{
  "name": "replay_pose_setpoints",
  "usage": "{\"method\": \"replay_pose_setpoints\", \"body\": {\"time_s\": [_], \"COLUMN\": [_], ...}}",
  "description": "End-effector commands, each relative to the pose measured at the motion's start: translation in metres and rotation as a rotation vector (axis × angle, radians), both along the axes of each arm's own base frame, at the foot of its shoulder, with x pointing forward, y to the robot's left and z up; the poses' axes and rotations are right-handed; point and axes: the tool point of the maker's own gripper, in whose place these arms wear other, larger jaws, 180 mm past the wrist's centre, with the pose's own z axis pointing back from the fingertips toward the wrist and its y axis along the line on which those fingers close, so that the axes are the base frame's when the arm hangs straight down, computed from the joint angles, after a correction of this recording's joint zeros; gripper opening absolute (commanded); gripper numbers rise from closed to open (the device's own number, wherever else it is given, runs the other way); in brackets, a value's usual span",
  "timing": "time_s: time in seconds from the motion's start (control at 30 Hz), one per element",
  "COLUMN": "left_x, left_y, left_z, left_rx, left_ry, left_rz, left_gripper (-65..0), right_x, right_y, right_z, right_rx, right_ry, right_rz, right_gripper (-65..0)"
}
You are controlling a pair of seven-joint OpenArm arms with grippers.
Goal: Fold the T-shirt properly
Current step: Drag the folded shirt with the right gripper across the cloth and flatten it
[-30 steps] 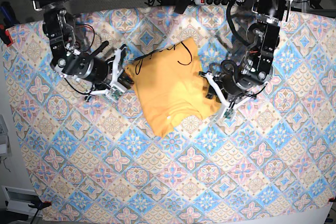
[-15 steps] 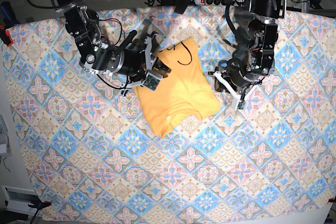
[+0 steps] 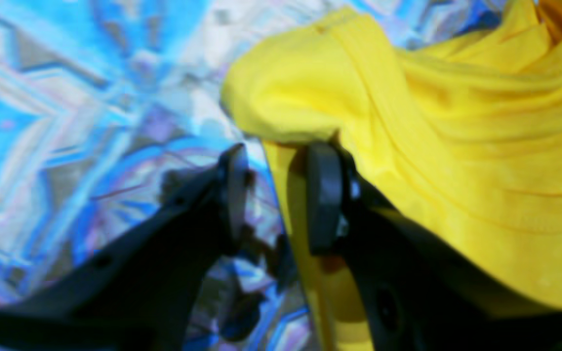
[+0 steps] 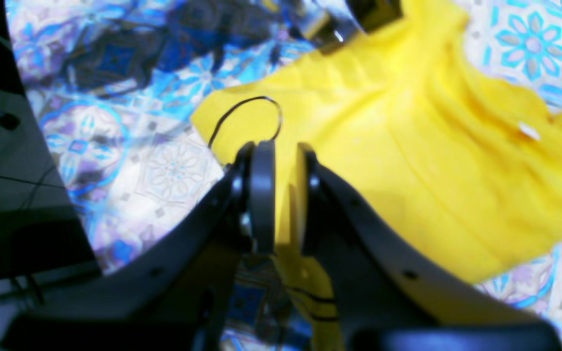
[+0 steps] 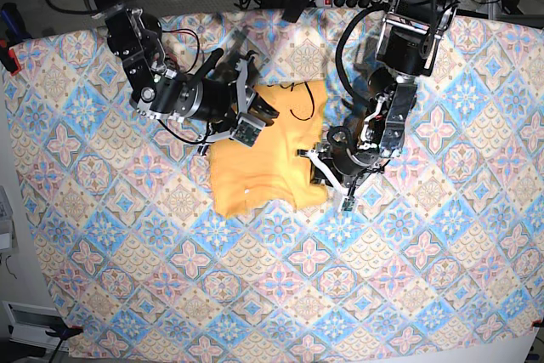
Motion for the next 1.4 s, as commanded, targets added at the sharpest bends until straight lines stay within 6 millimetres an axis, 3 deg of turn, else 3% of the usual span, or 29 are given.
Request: {"method": "replay_pose_setpoints", "body": {"time_s": [0.0, 0.1, 0.27, 0.5, 0.7, 0.87, 1.03, 1.37], "left_x": [-0.009, -0.005, -0.007, -0.030, -0.058, -0.081, -0.090, -0.090], "left_y": [-0.005, -0.006, 0.024, 0.093, 0.139, 0.150, 0.149, 0.148], "left_z": [-0.005, 0.004, 0.020, 0.033, 0.045, 0.054, 0.054, 0.054], "left_rx": [0.005, 0.003, 0.055, 0.129, 0.153, 0.163, 0.163, 0.161], "left_ry": [0.060, 0.041, -0.024, -0.030, -0.039, -0.054, -0.048, -0.051], "left_rz": [-0.029, -0.033, -0.038, 0.053, 0.167, 0.196, 0.192, 0.193], "left_gripper": [-45.0, -45.0, -45.0, -45.0, -45.0, -45.0, -45.0, -45.0], "right_x": [0.007, 0.007, 0.009, -0.009, 0.000, 0.008, 0.006, -0.004], "right_y": [0.004, 0.005, 0.020, 0.066, 0.093, 0.110, 0.123, 0.114], "right_z": [0.014, 0.013, 0.020, 0.006, -0.007, -0.022, -0.037, -0.078], "right_rx": [0.041, 0.041, 0.084, 0.113, 0.120, 0.123, 0.148, 0.168], "right_ry": [-0.035, -0.032, -0.033, 0.036, 0.088, 0.154, 0.222, 0.330], "right_rz": [0.001, 0.001, -0.001, 0.101, 0.127, 0.114, 0.092, 0.024], "right_gripper": [-57.6, -57.6, -57.3, -57.5, -57.5, -57.5, -57.6, -57.6]}}
